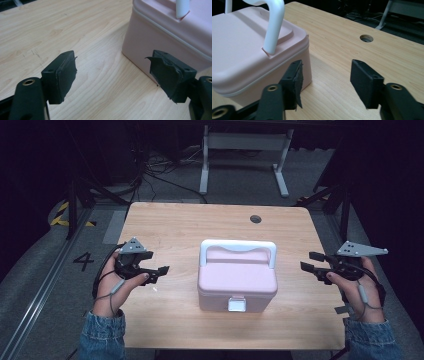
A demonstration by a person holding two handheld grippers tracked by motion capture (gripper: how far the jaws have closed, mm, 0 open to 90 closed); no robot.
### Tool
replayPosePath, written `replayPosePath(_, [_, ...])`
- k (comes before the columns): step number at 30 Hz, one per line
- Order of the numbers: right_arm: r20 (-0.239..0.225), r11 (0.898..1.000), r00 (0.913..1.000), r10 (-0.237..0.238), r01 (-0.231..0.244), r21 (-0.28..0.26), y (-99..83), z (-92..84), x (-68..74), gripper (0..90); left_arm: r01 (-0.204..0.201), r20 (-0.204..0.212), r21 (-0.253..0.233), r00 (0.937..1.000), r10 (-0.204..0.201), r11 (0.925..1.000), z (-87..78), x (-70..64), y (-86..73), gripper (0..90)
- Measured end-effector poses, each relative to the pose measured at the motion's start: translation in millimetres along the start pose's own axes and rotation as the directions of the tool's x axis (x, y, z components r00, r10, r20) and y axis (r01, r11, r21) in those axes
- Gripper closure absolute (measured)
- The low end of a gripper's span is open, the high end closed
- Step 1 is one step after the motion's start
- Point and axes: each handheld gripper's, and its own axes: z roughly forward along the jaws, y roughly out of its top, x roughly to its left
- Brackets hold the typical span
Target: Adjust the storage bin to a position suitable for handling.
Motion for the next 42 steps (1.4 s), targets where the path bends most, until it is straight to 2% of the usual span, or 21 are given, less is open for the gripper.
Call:
replayPosePath(2, [0.024, 1.000, 0.9996, 0.010, -0.010, -0.021, -0.9, 0.3, -0.8, 32.2, 0.019, -0.008, -0.012, 0.9998, -0.019, 0.9998, -0.3, -1.1, 1.1, 23.8])
replayPosePath(3, [0.024, 1.000, 0.9996, 0.010, -0.010, -0.021, -0.9, 0.3, -0.8, 32.2, 0.022, -0.010, -0.020, 0.9997, -0.023, 0.9996, -0.3, -1.9, 1.8, 23.8])
replayPosePath(4, [0.041, 1.000, 0.9991, 0.010, -0.010, -0.009, -2.8, 1.6, -1.3, 24.0, 0.010, -0.009, -0.015, 0.9999, -0.010, 0.9998, -0.5, -2.5, 3.2, 23.9])
replayPosePath(7, [0.043, 1.000, 0.9990, 0.008, -0.008, -0.001, -4.2, 3.0, -0.5, 22.1, 0.011, -0.002, -0.019, 0.9999, -0.011, 0.9998, 0.4, -4.0, 4.8, 24.2])
replayPosePath(8, [0.024, 1.000, 0.9997, 0.007, -0.006, -0.020, -4.0, 3.9, 2.1, 28.4, 0.005, 0.009, -0.014, 1.0000, -0.005, 0.9999, 1.3, -5.6, 7.0, 25.1])
replayPosePath(10, [0.005, 0.999, 0.9994, -0.033, 0.034, -0.034, -3.1, 3.4, 5.0, 38.9, 0.004, 0.028, -0.006, 0.9996, -0.004, 1.0000, 2.7, -7.7, 9.4, 26.7])
replayPosePath(12, [-0.012, 0.998, 0.9988, -0.048, 0.047, -0.047, -2.5, 2.5, 6.4, 41.9, 0.002, 0.035, -0.008, 0.9994, -0.002, 1.0000, 3.9, -9.2, 11.2, 27.3])
replayPosePath(13, [-0.014, 0.996, 0.9978, -0.064, 0.063, -0.065, -2.1, 0.8, 7.6, 45.4, 0.003, 0.039, -0.015, 0.9992, -0.002, 0.9999, 5.3, -10.9, 13.1, 27.9])
replayPosePath(15, [-0.007, 0.995, 0.9960, -0.089, 0.088, -0.052, -2.5, -3.0, 7.2, 54.6, -0.005, 0.050, -0.020, 0.9987, 0.006, 0.9998, 6.9, -13.0, 15.9, 29.4])
replayPosePath(17, [-0.002, 0.995, 0.9963, -0.086, 0.086, -0.054, -4.9, -5.5, 6.0, 56.9, -0.007, 0.073, -0.026, 0.9973, 0.009, 0.9996, 9.4, -15.1, 20.3, 30.8])
replayPosePath(19, [-0.005, 0.995, 0.9967, -0.081, 0.081, -0.055, -8.5, -8.0, 5.9, 59.1, -0.012, 0.076, -0.049, 0.9970, 0.016, 0.9987, 12.5, -18.1, 25.3, 30.9])
replayPosePath(22, [-0.012, 0.996, 0.9976, -0.068, 0.067, -0.060, -11.6, -11.9, 7.4, 58.1, -0.026, 0.106, -0.063, 0.9938, 0.033, 0.9977, 17.4, -21.4, 30.9, 32.6])
replayPosePath(26, [-0.002, 0.996, 0.9982, -0.060, 0.060, -0.064, -15.4, -15.0, 8.5, 57.8, -0.034, 0.117, -0.086, 0.9921, 0.044, 0.9957, 22.4, -23.4, 36.3, 33.6])
replayPosePath(28, [0.000, 0.998, 0.9992, -0.039, 0.039, -0.052, -18.3, -16.0, 8.7, 58.1, -0.019, 0.137, -0.109, 0.9901, 0.033, 0.9939, 25.6, -24.7, 39.7, 34.4])
replayPosePath(30, [0.007, 0.998, 0.9998, -0.021, 0.021, -0.052, -21.7, -14.9, 9.2, 58.0, 0.020, 0.175, -0.147, 0.9845, 0.006, 0.9889, 29.6, -27.4, 43.6, 34.5])
replayPosePath(32, [0.007, 0.999, 1.0000, -0.005, 0.006, -0.048, -25.5, -11.0, 11.0, 58.1, 0.025, 0.195, -0.182, 0.9807, 0.011, 0.9830, 35.7, -31.4, 48.8, 34.5])
replayPosePath(35, [0.007, 0.999, 1.0000, -0.002, 0.003, -0.045, -28.8, -7.8, 14.7, 58.0, 0.012, 0.203, -0.186, 0.9788, 0.026, 0.9824, 44.2, -36.7, 54.2, 34.1])
replayPosePath(42, [0.019, 0.999, 0.9998, 0.007, -0.006, -0.043, -35.1, -11.8, 17.3, 58.0, -0.007, 0.244, -0.184, 0.9684, 0.052, 0.9829, 67.5, -47.9, 62.0, 35.6])
